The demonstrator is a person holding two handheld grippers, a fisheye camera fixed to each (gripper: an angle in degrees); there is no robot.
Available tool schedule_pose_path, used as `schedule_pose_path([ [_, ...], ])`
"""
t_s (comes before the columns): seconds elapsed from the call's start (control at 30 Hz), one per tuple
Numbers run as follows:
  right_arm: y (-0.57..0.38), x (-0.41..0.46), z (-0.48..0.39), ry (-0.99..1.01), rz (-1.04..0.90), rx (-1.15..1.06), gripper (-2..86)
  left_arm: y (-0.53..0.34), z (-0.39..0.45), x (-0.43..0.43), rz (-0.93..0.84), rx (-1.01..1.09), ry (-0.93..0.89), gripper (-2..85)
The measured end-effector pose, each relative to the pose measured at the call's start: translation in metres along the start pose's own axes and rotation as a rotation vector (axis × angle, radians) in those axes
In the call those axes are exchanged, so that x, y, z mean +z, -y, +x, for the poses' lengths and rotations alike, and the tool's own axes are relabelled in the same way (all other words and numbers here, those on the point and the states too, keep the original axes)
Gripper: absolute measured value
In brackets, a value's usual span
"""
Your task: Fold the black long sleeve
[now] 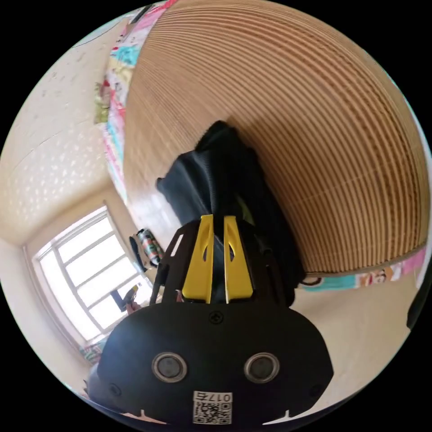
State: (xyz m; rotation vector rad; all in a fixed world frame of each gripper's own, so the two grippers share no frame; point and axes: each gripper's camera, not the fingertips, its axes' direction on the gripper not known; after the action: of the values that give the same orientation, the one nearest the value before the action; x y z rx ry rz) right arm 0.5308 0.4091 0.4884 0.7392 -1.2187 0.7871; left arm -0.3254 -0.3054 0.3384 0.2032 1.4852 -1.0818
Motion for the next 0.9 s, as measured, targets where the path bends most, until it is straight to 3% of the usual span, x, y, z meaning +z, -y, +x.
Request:
schedule_pose_path([
  [0.1,-0.036,0.013,-0.035,0.130,0.066,-0.242,3.9,0.015,0.024,0.003,0.012,0.026,-0.045,0.0],
  [0.23,-0.097,0.045,-0.099,0.424,-0.082,-0.607,3.1,0.048,0.064,0.031,-0.056,0.084,-0.206,7.1],
  [0.3,-0.120,0.077,-0.129,0.377,-0.203,-0.700,2.9,0.067,0.076,0.056,-0.139,0.068,-0.300,13.2],
  [0.37,-0.149,0.122,-0.163,0.201,-0.328,-0.802,2.8,0.086,0.080,0.090,-0.233,0.021,-0.408,18.5],
  [0.53,-0.193,0.193,-0.210,-0.125,-0.430,-1.015,2.7,0.115,0.040,0.184,-0.341,-0.333,-0.485,23.1],
  [0.6,-0.201,0.213,-0.222,-0.181,-0.447,-1.055,2.7,0.114,0.028,0.207,-0.339,-0.438,-0.560,21.6],
  [0.7,-0.209,0.241,-0.238,-0.209,-0.454,-1.097,2.6,0.118,0.030,0.226,-0.290,-0.434,-0.694,9.2],
  [0.77,-0.210,0.258,-0.251,-0.166,-0.431,-1.107,2.6,0.125,0.041,0.232,-0.303,-0.366,-0.706,5.4],
  [0.9,-0.201,0.262,-0.283,0.013,-0.377,-1.130,2.4,0.155,0.105,0.222,-0.297,0.025,-0.809,4.3],
])
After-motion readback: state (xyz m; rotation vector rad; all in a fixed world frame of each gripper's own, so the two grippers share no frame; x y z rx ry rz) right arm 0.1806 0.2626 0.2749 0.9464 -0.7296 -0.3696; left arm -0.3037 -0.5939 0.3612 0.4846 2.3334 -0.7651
